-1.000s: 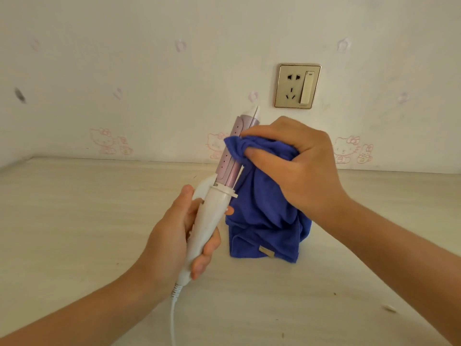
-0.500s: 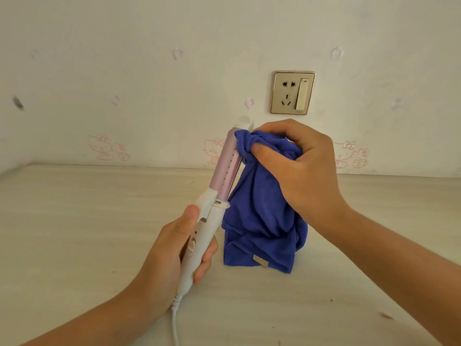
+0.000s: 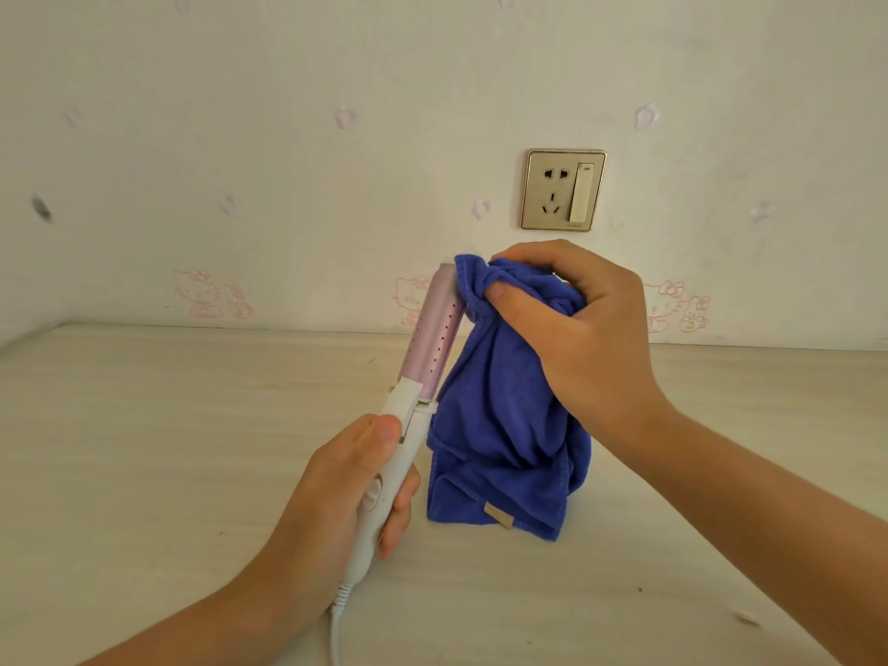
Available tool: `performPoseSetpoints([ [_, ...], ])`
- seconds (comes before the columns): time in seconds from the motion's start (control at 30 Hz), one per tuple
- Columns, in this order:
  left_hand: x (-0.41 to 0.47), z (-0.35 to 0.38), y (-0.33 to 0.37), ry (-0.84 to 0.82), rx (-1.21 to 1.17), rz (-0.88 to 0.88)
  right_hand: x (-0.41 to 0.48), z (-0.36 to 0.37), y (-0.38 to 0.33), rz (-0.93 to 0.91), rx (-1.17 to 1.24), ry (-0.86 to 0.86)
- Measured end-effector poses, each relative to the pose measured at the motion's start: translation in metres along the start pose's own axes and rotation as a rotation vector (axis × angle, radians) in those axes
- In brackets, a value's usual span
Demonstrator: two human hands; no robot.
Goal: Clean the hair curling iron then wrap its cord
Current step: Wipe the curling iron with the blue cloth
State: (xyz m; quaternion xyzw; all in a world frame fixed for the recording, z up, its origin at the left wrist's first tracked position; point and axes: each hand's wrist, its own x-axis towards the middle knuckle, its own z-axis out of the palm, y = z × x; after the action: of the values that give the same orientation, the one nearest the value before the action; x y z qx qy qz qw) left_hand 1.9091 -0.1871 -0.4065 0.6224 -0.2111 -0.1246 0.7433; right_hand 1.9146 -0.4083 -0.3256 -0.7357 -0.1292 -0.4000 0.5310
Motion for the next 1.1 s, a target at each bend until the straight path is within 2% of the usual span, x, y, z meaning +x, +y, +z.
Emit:
performPoseSetpoints([
  [0.3, -0.002, 0.000, -0.005, -0.068, 0.041, 0.033, 0.011, -0.006, 0.001, 0.017, 0.018, 0.118],
  [0.37, -0.003, 0.000, -0.006, -0.068, 0.058, 0.042, 0.011, -0.007, 0.002, 0.022, 0.024, 0.098],
  [0.6, -0.003, -0.001, -0.009, 0.003, 0.093, 0.069, -0.001, -0.001, 0.003, 0.006, 0.012, -0.174],
  [0.8, 0.000, -0.004, -0.010, 0.059, 0.035, 0.067, -0.021, 0.011, 0.004, 0.135, 0.097, -0.600],
  [0.9, 0.001, -0.003, -0.009, 0.049, 0.066, 0.088, -0.017, 0.008, 0.005, 0.124, 0.100, -0.528],
  [1.0, 0.001, -0.002, -0.009, 0.042, 0.103, 0.096, -0.014, 0.009, 0.006, 0.126, 0.044, -0.286],
  [1.1, 0.001, 0.000, -0.011, 0.028, 0.140, 0.083, -0.003, 0.002, 0.009, 0.090, 0.095, -0.072],
])
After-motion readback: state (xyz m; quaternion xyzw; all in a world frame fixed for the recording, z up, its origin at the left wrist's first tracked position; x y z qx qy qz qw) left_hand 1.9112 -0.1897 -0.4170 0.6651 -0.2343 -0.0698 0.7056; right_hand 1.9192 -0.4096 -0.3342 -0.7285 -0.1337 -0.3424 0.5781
